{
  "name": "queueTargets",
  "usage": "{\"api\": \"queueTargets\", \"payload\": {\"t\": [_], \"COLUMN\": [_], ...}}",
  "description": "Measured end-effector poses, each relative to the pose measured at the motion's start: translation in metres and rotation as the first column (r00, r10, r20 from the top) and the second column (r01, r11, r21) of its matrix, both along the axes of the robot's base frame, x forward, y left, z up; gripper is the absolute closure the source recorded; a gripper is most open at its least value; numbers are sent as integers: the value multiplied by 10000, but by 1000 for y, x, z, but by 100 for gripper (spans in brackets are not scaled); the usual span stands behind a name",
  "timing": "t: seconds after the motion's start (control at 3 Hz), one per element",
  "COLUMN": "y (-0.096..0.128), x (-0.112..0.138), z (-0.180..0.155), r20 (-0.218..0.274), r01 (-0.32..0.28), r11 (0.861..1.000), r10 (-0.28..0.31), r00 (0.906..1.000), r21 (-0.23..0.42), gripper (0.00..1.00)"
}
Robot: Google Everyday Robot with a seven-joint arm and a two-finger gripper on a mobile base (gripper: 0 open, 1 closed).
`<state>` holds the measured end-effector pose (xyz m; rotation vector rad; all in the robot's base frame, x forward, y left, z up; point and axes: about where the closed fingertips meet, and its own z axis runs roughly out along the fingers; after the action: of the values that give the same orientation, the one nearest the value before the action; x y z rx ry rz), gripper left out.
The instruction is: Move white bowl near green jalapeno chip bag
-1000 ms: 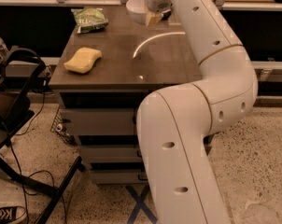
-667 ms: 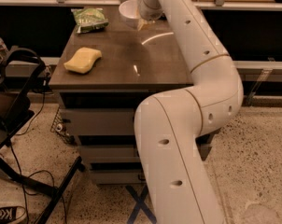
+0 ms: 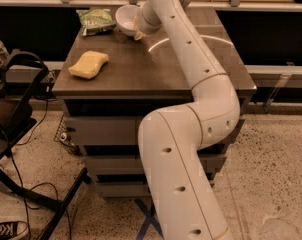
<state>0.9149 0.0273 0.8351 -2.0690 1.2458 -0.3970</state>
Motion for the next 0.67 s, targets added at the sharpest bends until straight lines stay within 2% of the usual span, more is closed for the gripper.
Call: {"api": "queueTargets", "payload": {"t": [0.33,0.67], "y": [9,9], "x": [2,2], "z": [-5,-4], "r20": [76,74], "r01": [-178,-178], "r11": [9997,9997], "r10": [179,180], "r00": [9998,9998], "r21": [-153,-153], "gripper": [98,80]}}
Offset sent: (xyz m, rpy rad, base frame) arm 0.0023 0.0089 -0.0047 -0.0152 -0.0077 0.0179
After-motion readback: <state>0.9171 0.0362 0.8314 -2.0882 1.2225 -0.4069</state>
